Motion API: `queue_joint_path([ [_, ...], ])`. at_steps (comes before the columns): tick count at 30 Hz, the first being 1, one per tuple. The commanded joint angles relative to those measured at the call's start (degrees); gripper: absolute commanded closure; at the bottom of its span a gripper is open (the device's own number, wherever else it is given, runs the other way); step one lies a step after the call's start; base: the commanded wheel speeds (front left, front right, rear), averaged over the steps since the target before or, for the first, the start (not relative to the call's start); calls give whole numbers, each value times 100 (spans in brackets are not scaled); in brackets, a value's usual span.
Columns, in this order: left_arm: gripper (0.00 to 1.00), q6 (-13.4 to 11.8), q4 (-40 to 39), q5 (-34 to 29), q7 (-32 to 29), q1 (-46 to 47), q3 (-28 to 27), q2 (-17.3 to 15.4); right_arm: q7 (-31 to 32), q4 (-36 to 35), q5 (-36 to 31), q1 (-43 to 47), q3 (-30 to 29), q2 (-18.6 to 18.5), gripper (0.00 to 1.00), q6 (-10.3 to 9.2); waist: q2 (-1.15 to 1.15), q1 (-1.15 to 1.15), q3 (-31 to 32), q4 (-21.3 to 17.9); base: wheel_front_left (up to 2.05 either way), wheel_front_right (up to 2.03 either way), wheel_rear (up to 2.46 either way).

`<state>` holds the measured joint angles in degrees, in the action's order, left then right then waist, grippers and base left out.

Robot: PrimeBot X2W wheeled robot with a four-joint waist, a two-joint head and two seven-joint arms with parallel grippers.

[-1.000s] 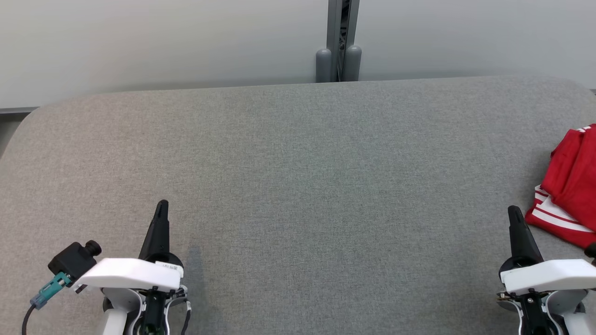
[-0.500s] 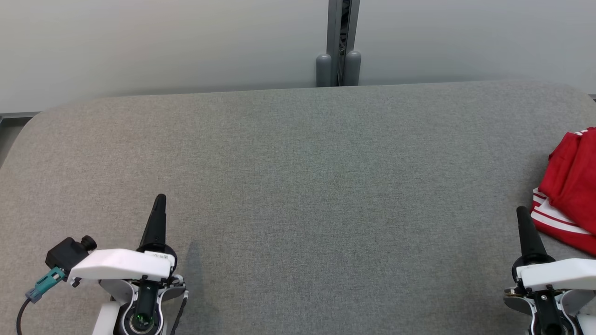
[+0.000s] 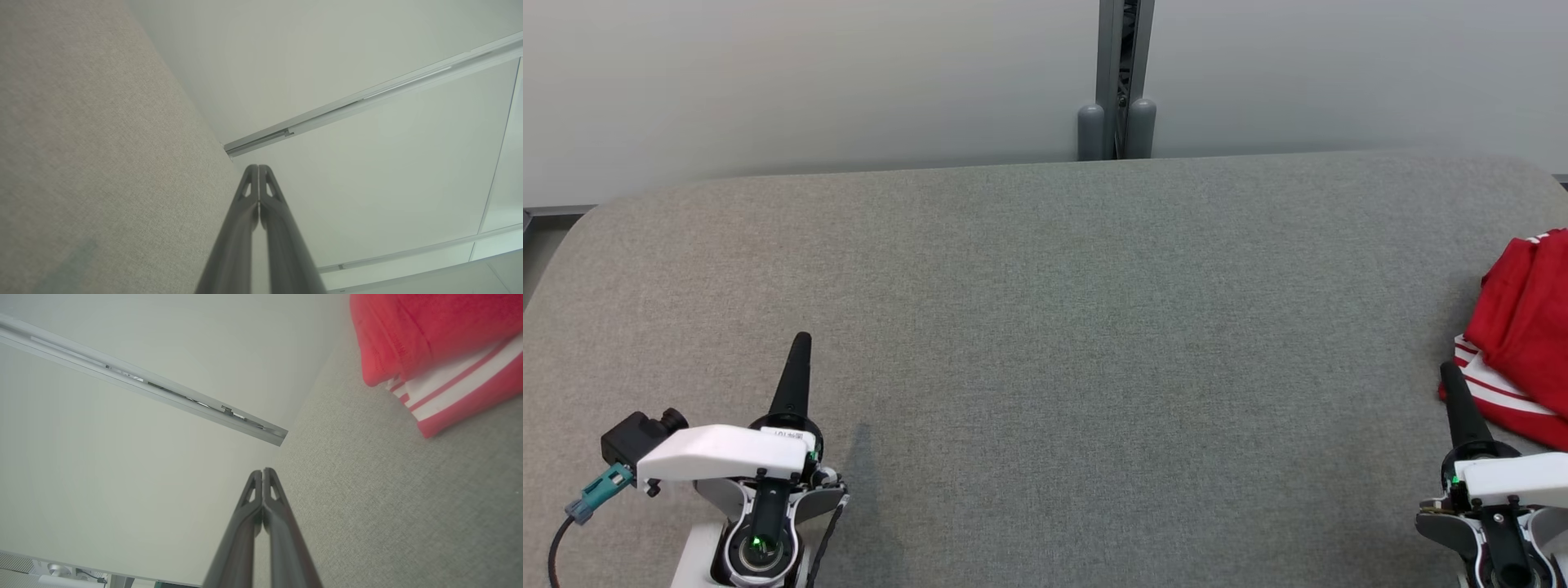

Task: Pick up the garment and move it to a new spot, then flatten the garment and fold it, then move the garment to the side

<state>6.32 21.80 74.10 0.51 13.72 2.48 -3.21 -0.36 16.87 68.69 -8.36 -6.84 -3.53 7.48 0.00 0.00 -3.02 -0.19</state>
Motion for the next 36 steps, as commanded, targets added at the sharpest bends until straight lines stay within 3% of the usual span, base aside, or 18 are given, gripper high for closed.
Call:
queue_joint_path([
  [1,100,33,-9,94,-37,179,-37,-48,44,-38,129,-96,-37,-56,100,2,0,0,5,0,0,0,0],
  [36,100,110,442,1513,-481,557,-201,-40,457,47,1855,-141,-347,-99,100,2,0,0,211,10,0,0,0],
])
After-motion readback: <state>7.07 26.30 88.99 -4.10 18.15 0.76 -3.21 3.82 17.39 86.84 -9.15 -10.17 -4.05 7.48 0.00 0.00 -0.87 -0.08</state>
